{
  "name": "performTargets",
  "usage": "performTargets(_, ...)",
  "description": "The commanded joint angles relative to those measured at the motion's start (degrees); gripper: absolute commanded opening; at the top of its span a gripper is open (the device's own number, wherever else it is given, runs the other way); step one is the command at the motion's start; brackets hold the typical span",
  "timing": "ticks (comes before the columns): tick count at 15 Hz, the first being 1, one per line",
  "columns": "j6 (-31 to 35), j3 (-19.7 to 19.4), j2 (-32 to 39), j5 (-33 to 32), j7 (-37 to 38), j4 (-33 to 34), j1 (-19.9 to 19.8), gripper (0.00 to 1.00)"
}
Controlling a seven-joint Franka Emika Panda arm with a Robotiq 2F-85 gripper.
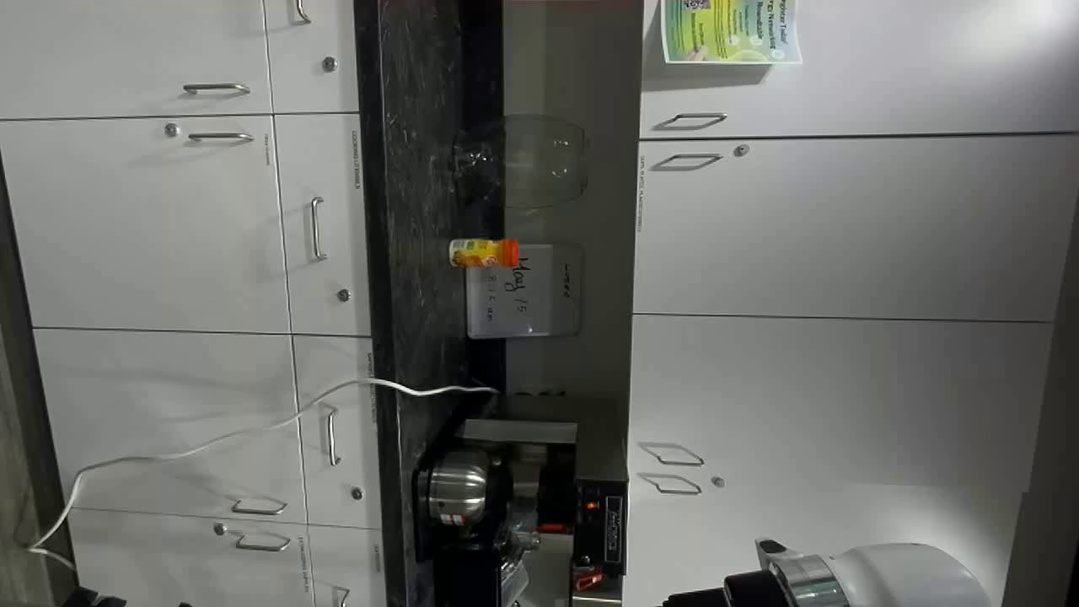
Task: Turn off the coffeemaker
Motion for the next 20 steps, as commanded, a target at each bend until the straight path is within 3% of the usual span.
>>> performTargets(1,-0.2,-0.5,0.1,-0.3,0.4,0.1,0.7,1.00)
performTargets(13,3.9,-1.0,-0.2,-2.1,2.9,-0.1,-0.6,1.00)
performTargets(20,12.8,-7.6,0.6,-4.4,0.9,0.8,-3.5,1.00)
